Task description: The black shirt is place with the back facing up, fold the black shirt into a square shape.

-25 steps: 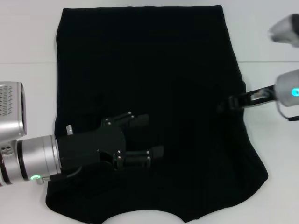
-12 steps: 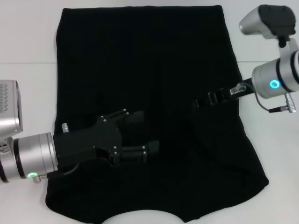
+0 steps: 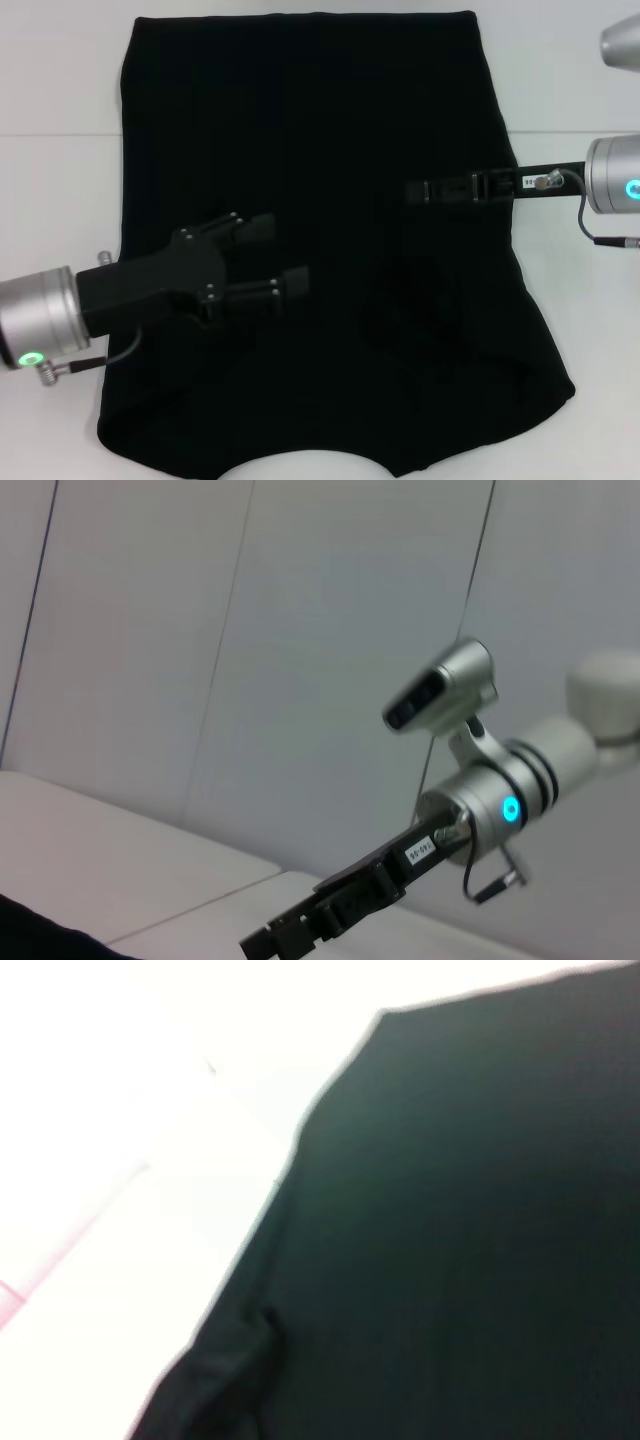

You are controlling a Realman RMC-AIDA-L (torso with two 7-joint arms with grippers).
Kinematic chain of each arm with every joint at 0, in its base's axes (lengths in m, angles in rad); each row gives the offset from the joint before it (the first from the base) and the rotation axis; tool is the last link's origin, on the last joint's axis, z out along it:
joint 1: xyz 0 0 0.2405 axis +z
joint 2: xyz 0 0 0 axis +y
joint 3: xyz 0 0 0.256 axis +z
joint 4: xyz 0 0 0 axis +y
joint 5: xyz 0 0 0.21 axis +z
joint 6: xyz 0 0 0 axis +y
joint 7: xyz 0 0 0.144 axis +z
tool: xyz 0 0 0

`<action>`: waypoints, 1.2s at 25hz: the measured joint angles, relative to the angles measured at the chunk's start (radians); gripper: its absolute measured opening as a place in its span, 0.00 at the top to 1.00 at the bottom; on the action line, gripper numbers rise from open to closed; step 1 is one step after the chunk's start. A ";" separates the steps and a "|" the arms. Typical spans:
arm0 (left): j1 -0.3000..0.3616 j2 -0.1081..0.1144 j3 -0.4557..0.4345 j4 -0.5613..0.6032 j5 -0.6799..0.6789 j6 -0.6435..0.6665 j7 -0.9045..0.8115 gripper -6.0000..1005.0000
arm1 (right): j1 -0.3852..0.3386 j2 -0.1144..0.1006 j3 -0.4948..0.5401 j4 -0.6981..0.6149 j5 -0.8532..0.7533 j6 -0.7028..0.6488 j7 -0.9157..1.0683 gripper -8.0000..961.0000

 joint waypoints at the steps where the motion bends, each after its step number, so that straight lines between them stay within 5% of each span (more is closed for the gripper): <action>1: 0.003 0.003 -0.007 0.005 0.002 0.014 -0.017 0.12 | -0.015 0.004 0.001 0.002 0.042 -0.011 -0.045 0.24; 8: 0.060 0.016 -0.017 0.131 0.048 0.099 -0.238 0.12 | -0.079 0.023 0.002 0.084 0.252 -0.095 -0.408 0.13; 15: 0.118 0.028 -0.078 0.266 0.220 0.113 -0.409 0.12 | -0.071 0.024 -0.005 0.118 0.258 -0.097 -0.460 0.14; 20: 0.144 0.028 -0.120 0.330 0.339 0.092 -0.378 0.12 | -0.066 0.025 -0.005 0.119 0.261 -0.098 -0.457 0.14; 30: 0.162 -0.016 -0.099 0.373 0.416 -0.063 -0.097 0.12 | -0.050 0.028 -0.002 0.120 0.263 -0.092 -0.406 0.14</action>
